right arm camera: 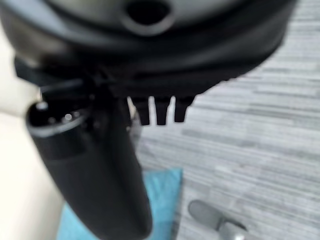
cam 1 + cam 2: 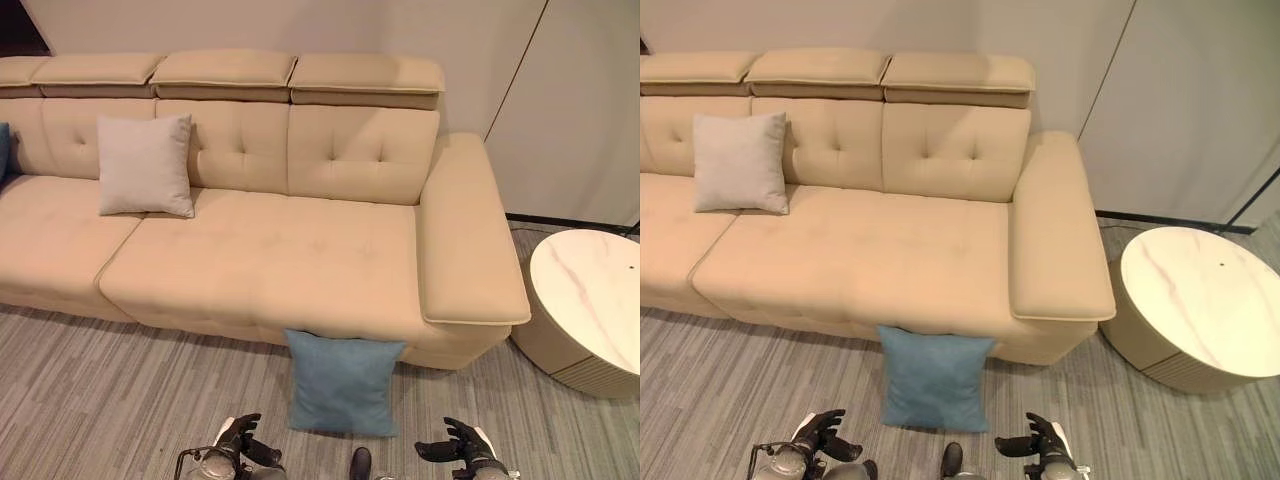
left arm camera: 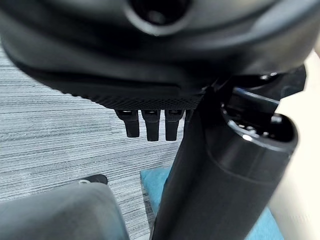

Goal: Pick up all the scattered cushions and arrange them neatly on the sofa.

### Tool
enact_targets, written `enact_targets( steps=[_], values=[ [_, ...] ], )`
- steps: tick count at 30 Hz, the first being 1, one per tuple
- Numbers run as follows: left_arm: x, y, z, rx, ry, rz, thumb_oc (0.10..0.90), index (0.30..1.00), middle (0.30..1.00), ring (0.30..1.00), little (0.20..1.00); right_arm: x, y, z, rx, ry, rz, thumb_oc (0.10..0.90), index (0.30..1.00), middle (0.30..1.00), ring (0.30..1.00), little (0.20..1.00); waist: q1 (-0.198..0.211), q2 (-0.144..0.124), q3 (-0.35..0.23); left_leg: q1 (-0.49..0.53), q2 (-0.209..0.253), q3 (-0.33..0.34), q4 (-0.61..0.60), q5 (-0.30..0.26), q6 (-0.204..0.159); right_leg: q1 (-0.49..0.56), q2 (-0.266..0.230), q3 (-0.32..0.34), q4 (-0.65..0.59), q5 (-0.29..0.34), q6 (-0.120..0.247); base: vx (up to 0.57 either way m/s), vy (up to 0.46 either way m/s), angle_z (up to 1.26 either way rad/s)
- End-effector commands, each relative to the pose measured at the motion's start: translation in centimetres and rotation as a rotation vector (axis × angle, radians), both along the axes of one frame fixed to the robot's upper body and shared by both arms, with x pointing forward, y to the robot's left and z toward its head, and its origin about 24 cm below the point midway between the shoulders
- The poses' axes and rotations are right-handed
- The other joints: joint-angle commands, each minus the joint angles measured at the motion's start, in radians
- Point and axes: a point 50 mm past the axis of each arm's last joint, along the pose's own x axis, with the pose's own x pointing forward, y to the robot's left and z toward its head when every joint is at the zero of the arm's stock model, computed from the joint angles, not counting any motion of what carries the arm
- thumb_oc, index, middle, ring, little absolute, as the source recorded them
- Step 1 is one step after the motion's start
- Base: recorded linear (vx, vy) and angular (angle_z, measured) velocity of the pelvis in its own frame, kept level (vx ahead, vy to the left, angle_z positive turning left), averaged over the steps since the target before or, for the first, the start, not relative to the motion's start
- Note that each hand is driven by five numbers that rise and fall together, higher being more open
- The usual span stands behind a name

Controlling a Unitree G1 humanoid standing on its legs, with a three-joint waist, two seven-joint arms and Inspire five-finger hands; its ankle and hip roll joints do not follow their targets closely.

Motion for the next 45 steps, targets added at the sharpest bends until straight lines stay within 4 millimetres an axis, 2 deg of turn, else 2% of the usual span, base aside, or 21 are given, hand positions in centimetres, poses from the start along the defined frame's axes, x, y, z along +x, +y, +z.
enact_targets(
  steps=[1, 4, 6, 9, 18, 20, 21, 23, 24, 26, 30, 31, 32, 34, 35, 36, 39, 40, 43, 45],
  values=[
    [0.4, 0.2, 0.3, 0.002, -0.038, -0.009, 0.800, 0.900, 0.900, 0.900, 0.900, 0.9, -1.1, 0.9, -0.034, -0.062, -0.001, 0.800, 0.900, 0.900, 0.900, 0.900, -0.002, -0.022, 0.008, -0.002, -0.021, 0.029, -0.082, -0.087, 0.053, 0.056, -0.028, 0.044, 0.065, -0.079, 0.102, 0.08, 0.032, 0.09],
    [0.4, 0.2, 0.3, 0.001, -0.040, -0.009, 0.800, 0.900, 0.900, 0.900, 0.900, 1.1, -1.1, 0.9, -0.036, -0.062, 0.003, 0.800, 0.900, 0.900, 0.900, 0.900, 0.006, -0.020, 0.013, -0.031, -0.032, 0.015, -0.085, -0.075, 0.051, 0.058, -0.024, 0.055, 0.070, -0.091, 0.105, 0.12, 0.069, 0.01],
    [-0.1, 0.7, 0.2, 0.009, -0.024, 0.008, 0.800, 0.900, 0.900, 0.900, 0.900, 1.3, -0.6, 0.8, -0.035, -0.060, 0.030, 0.800, 0.900, 0.900, 0.900, 0.900, 0.012, -0.018, 0.005, -0.005, -0.050, 0.000, -0.124, -0.082, 0.061, 0.053, -0.026, 0.077, 0.080, -0.091, 0.113, 0.18, 0.144, -0.23],
    [-0.1, 0.9, 0.2, 0.016, -0.025, 0.013, 0.800, 0.900, 0.900, 0.900, 0.900, 1.5, -0.4, 0.9, -0.031, -0.065, 0.034, 0.800, 0.900, 0.900, 0.900, 0.900, 0.017, -0.020, 0.006, -0.002, -0.052, 0.006, -0.129, -0.087, 0.068, 0.046, -0.031, 0.085, 0.083, -0.089, 0.117, 0.06, 0.090, -0.54],
    [1.2, 2.4, 1.1, 0.044, -0.087, 0.055, 0.800, 0.900, 0.900, 0.900, 0.900, 2.9, 0.7, 1.2, -0.015, -0.108, 0.059, 0.800, 0.900, 0.900, 0.900, 0.900, 0.039, -0.051, 0.018, -0.038, -0.068, 0.026, -0.117, -0.122, 0.102, -0.013, -0.059, 0.112, 0.085, -0.056, 0.150, 0.01, 0.079, -0.11],
    [1.8, 2.7, 1.5, 0.038, -0.120, 0.084, 0.800, 0.900, 0.900, 0.900, 0.900, 3.4, 0.9, 1.4, -0.009, -0.126, 0.055, 0.800, 0.900, 0.900, 0.900, 0.900, 0.043, -0.055, 0.027, -0.056, -0.073, 0.029, -0.114, -0.125, 0.107, -0.033, -0.065, 0.112, 0.092, -0.055, 0.157, -0.05, 0.041, -0.04],
    [3.0, 2.9, 2.2, 0.029, -0.176, 0.126, 0.800, 0.900, 0.900, 0.900, 0.900, 4.5, 1.0, 1.9, -0.005, -0.162, 0.042, 0.800, 0.900, 0.900, 0.900, 0.900, 0.047, -0.056, 0.049, -0.093, -0.075, 0.031, -0.105, -0.124, 0.110, -0.080, -0.072, 0.113, 0.121, -0.053, 0.161, -0.13, 0.033, -0.01],
    [4.3, 3.1, 2.9, 0.013, -0.236, 0.173, 0.800, 0.900, 0.900, 0.900, 0.900, 5.8, 1.0, 2.6, 0.000, -0.211, 0.023, 0.800, 0.900, 0.900, 0.900, 0.900, 0.049, -0.053, 0.070, -0.141, -0.077, 0.030, -0.089, -0.120, 0.112, -0.145, -0.079, 0.112, 0.167, -0.049, 0.161, -0.14, 0.021, 0.04],
    [4.3, 3.1, 3.0, 0.013, -0.237, 0.173, 0.800, 0.900, 0.900, 0.900, 0.900, 5.8, 1.0, 2.6, 0.000, -0.211, 0.023, 0.800, 0.900, 0.900, 0.900, 0.900, 0.048, -0.053, 0.068, -0.145, -0.077, 0.030, -0.087, -0.121, 0.113, -0.150, -0.079, 0.112, 0.170, -0.050, 0.161, -0.11, 0.015, 0.06],
    [5.9, 3.1, 4.0, -0.005, -0.311, 0.217, 0.800, 0.900, 0.900, 0.900, 0.900, 7.4, 0.9, 3.7, -0.004, -0.273, 0.006, 0.800, 0.900, 0.900, 0.900, 0.900, 0.050, -0.049, 0.101, -0.204, -0.078, 0.030, -0.054, -0.118, 0.112, -0.215, -0.092, 0.113, 0.216, -0.049, 0.156, -0.13, 0.004, 0.04],
    [9.7, 3.3, 7.0, -0.048, -0.500, 0.302, 0.800, 0.900, 0.900, 0.900, 0.900, 11.2, 0.4, 6.9, -0.024, -0.442, -0.024, 0.800, 0.900, 0.900, 0.900, 0.900, 0.051, -0.037, 0.144, -0.363, -0.079, 0.024, 0.039, -0.120, 0.109, -0.389, -0.112, 0.108, 0.334, -0.070, 0.135, -0.13, -0.041, 0.12],
    [10.9, 3.3, 8.0, -0.062, -0.553, 0.320, 0.800, 0.900, 0.900, 0.900, 0.900, 12.4, 0.4, 8.0, -0.033, -0.488, -0.027, 0.800, 0.900, 0.900, 0.900, 0.900, 0.051, -0.033, 0.156, -0.400, -0.075, 0.016, 0.080, -0.153, 0.102, -0.433, -0.111, 0.114, 0.382, -0.102, 0.136, -0.08, -0.054, 0.21],
    [11.9, 3.3, 9.0, -0.076, -0.601, 0.331, 0.800, 0.900, 0.900, 0.900, 0.900, 13.4, 0.1, 9.1, -0.048, -0.535, -0.032, 0.800, 0.900, 0.900, 0.900, 0.900, 0.049, -0.030, 0.159, -0.457, -0.072, 0.017, 0.116, -0.158, 0.102, -0.487, -0.113, 0.116, 0.413, -0.110, 0.130, -0.15, -0.072, 0.20],
    [15.5, 3.5, 13.1, -0.102, -0.768, 0.359, 0.800, 0.900, 0.900, 0.900, 0.900, 17.0, -0.6, 13.9, -0.097, -0.723, -0.065, 0.800, 0.900, 0.900, 0.900, 0.900, 0.034, -0.016, 0.166, -0.680, -0.063, 0.008, 0.246, -0.168, 0.104, -0.714, -0.115, 0.135, 0.559, -0.146, 0.113, -0.24, -0.059, 0.06],
    [16.2, 3.5, 14.0, -0.112, -0.803, 0.364, 0.800, 0.900, 0.900, 0.900, 0.900, 17.7, -0.9, 15.1, -0.109, -0.769, -0.078, 0.800, 0.900, 0.900, 0.900, 0.900, 0.030, -0.010, 0.168, -0.725, -0.061, 0.003, 0.268, -0.169, 0.106, -0.767, -0.111, 0.139, 0.596, -0.156, 0.107, -0.11, -0.026, -0.02],
    [16.2, 3.5, 14.0, -0.113, -0.804, 0.364, 0.800, 0.900, 0.900, 0.900, 0.900, 17.8, -0.9, 15.2, -0.109, -0.770, -0.078, 0.800, 0.900, 0.900, 0.900, 0.900, 0.030, -0.010, 0.163, -0.734, -0.061, 0.003, 0.273, -0.171, 0.106, -0.777, -0.111, 0.139, 0.602, -0.158, 0.107, -0.06, -0.008, -0.01],
    [18.1, 3.3, 16.7, -0.124, -0.904, 0.366, 0.800, 0.900, 0.900, 0.900, 0.900, 19.8, -1.4, 19.5, -0.136, -0.928, -0.095, 0.800, 0.900, 0.900, 0.900, 0.900, 0.016, 0.007, 0.166, -0.877, -0.057, -0.005, 0.352, -0.175, 0.110, -0.928, -0.113, 0.159, 0.705, -0.182, 0.097, -0.04, -0.016, -0.01],
    [19.0, 3.0, 18.3, -0.128, -0.959, 0.358, 0.800, 0.900, 0.900, 0.900, 0.900, 20.6, -1.4, 21.2, -0.149, -0.991, -0.092, 0.800, 0.900, 0.900, 0.900, 0.900, 0.009, 0.016, 0.157, -0.960, -0.057, -0.010, 0.380, -0.174, 0.111, -1.014, -0.118, 0.169, 0.746, -0.194, 0.094, -0.03, -0.012, -0.02],
    [20.5, 2.1, 20.7, -0.160, -1.040, 0.354, 0.800, 0.900, 0.900, 0.900, 0.900, 21.7, -1.1, 24.1, -0.174, -1.085, -0.080, 0.800, 0.900, 0.900, 0.900, 0.900, 0.003, 0.023, 0.154, -1.055, -0.059, -0.018, 0.405, -0.168, 0.112, -1.118, -0.123, 0.183, 0.798, -0.206, 0.093, 0.00, -0.014, 0.03],
    [22.0, 0.9, 23.2, -0.203, -1.107, 0.341, 0.800, 0.900, 0.900, 0.900, 0.900, 22.9, -0.3, 27.3, -0.166, -1.189, -0.070, 0.800, 0.900, 0.900, 0.900, 0.900, -0.006, 0.025, 0.153, -1.144, -0.068, -0.025, 0.430, -0.164, 0.110, -1.219, -0.119, 0.196, 0.850, -0.214, 0.093, 0.01, -0.015, 0.05]
  ],
)
